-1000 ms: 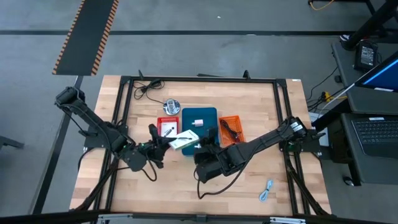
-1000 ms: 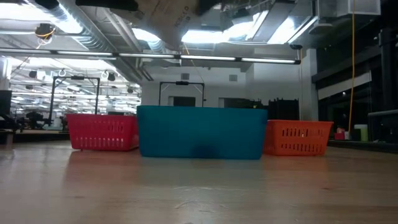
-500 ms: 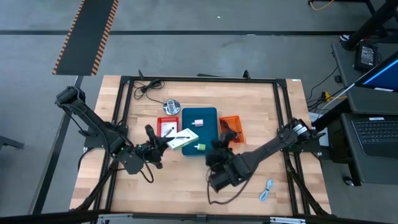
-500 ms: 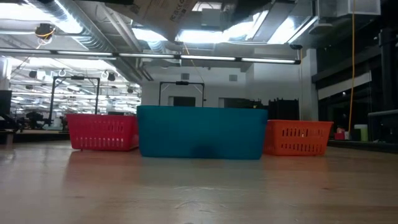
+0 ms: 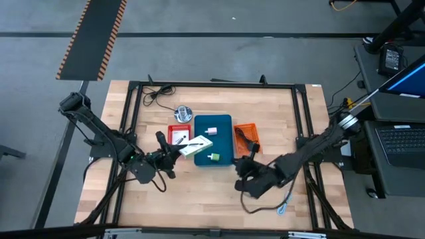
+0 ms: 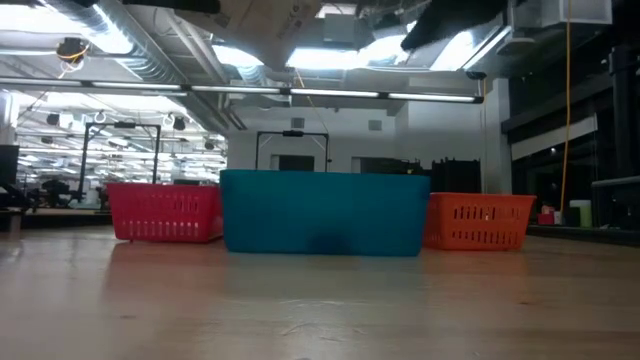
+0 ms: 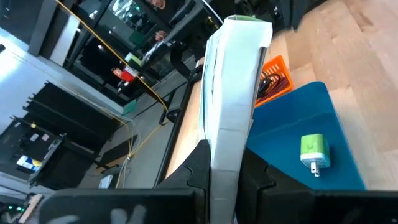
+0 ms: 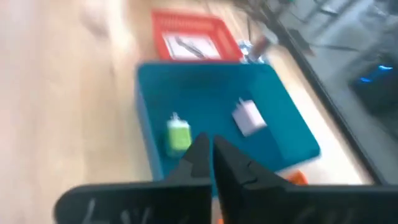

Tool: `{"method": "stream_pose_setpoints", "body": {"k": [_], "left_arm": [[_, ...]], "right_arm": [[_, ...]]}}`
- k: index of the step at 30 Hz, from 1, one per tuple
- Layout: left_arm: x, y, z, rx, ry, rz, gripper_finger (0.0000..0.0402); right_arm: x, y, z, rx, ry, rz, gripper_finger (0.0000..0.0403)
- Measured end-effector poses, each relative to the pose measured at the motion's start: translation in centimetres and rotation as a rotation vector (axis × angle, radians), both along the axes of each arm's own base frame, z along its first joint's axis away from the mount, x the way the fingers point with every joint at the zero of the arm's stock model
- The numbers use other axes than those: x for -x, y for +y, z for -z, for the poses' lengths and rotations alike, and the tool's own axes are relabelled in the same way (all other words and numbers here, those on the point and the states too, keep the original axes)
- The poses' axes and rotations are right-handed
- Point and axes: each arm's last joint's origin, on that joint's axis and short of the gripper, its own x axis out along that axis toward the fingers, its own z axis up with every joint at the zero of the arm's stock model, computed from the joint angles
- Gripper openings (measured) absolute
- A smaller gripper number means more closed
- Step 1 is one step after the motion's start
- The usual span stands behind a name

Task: Pick and place items into bin
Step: Put the card reader box into the red bin

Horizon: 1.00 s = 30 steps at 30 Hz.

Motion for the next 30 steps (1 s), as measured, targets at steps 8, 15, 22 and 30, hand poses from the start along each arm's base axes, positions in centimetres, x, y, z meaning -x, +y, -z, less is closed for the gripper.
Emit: {"method": "stream_pose_setpoints", "body": {"k": [8,15,22,30], "left_arm": [[-1.0,0.9,0.3,-0.042,0.067,-0.052,0.0029],[-3.3,1.5,-0.9,-0.013,0.208,-0.145,0.0029],[-4.4,1.6,-1.8,0.111,0.417,-0.272,0.0029],[-4.3,1.1,-0.6,0.135,0.662,-0.495,0.0029]], "right_arm": [[3.0,-1.8,0.2,-0.074,-0.252,-0.155,0.0],[4.6,-3.4,1.8,-0.085,-0.3,-0.149,0.0],[4.8,-4.3,3.4,-0.081,-0.3,-0.125,0.0],[5.8,-5.5,5.5,-0.108,-0.449,-0.179,0.0]]}}
